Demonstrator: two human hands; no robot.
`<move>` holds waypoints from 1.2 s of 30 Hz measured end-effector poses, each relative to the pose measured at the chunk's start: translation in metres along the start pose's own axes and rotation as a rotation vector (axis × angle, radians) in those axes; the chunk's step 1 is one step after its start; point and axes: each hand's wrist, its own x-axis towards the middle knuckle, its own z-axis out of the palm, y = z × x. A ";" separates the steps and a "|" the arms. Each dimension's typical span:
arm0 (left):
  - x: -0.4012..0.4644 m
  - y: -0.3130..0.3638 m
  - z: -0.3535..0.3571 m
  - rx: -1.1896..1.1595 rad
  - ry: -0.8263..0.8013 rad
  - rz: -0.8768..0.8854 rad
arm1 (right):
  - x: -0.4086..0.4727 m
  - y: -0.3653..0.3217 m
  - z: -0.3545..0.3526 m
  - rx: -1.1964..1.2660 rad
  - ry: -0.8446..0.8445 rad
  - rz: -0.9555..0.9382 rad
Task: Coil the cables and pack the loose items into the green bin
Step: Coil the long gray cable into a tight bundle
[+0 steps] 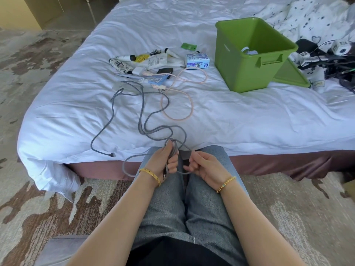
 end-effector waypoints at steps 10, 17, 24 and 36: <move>0.014 0.021 -0.002 -0.405 0.204 0.085 | 0.000 -0.005 -0.011 0.047 -0.032 0.166; 0.017 0.013 -0.008 -0.523 0.277 0.111 | 0.002 -0.003 0.003 -0.391 -0.241 0.402; 0.009 0.002 -0.010 -0.382 0.172 0.173 | 0.002 0.000 0.005 -0.448 -0.287 0.451; 0.002 0.004 -0.015 0.044 0.212 0.101 | -0.008 -0.013 -0.025 0.153 -0.231 0.195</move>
